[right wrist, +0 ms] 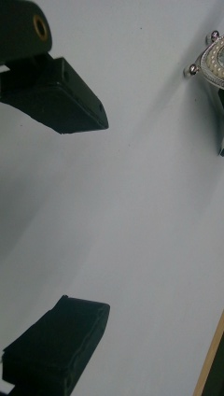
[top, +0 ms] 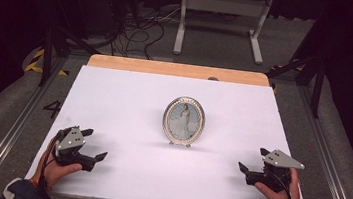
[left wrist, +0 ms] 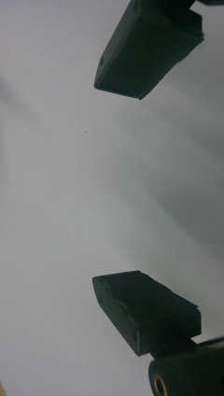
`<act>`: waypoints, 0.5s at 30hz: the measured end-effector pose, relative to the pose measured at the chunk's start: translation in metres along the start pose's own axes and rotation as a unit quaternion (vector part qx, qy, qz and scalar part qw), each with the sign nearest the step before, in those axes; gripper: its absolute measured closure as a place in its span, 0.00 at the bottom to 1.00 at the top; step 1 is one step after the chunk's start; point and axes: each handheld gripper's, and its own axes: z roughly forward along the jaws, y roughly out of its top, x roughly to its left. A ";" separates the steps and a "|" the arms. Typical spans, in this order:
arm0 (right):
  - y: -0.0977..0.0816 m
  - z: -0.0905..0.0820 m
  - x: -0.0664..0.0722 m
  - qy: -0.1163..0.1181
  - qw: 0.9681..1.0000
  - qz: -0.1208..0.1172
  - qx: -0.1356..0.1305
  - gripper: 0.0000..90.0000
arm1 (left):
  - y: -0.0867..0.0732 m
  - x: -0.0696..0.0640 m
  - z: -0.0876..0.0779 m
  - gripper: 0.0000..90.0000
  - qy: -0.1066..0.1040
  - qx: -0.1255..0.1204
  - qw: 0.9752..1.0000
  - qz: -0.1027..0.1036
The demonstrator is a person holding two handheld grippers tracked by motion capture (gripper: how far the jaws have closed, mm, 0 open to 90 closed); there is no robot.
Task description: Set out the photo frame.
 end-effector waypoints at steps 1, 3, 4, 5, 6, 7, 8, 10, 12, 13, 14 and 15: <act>-0.001 0.000 0.000 0.000 1.000 -0.001 0.000 0.11 | -0.001 0.001 0.000 0.09 0.002 0.000 1.000 -0.003; -0.003 0.000 0.000 0.001 1.000 0.002 0.000 0.11 | -0.002 0.002 0.000 0.09 0.002 -0.001 1.000 -0.007; -0.003 0.000 0.000 0.001 1.000 0.002 0.001 0.11 | -0.002 0.003 0.000 0.09 0.002 -0.001 1.000 -0.007; -0.003 0.000 0.000 0.002 1.000 0.002 0.000 0.11 | -0.002 0.003 0.000 0.09 0.004 0.001 1.000 -0.008; -0.003 0.001 0.001 0.002 1.000 0.002 0.000 0.11 | -0.002 0.003 0.000 0.09 0.005 0.003 1.000 -0.006; -0.003 0.001 0.001 0.003 1.000 0.001 0.001 0.11 | -0.002 0.003 0.000 0.09 0.005 0.003 1.000 -0.004; -0.003 0.001 0.002 0.005 1.000 -0.001 0.000 0.11 | -0.002 0.003 0.000 0.09 0.005 0.002 1.000 -0.005; -0.003 0.001 0.003 0.006 1.000 -0.005 -0.001 0.11 | -0.002 0.003 -0.001 0.09 0.006 0.002 1.000 -0.003; -0.002 0.001 0.004 0.006 1.000 -0.006 -0.001 0.11 | -0.003 0.003 -0.001 0.09 0.006 0.001 1.000 -0.006; -0.002 0.002 0.004 0.007 1.000 -0.007 -0.003 0.11 | -0.002 0.003 -0.001 0.09 0.007 0.001 1.000 -0.006; -0.003 0.002 0.005 0.007 1.000 -0.007 -0.003 0.11 | -0.002 0.003 -0.001 0.09 0.007 -0.001 1.000 -0.006; -0.003 0.002 0.005 0.007 1.000 -0.007 -0.003 0.11 | -0.001 0.003 0.000 0.09 0.006 -0.003 1.000 -0.007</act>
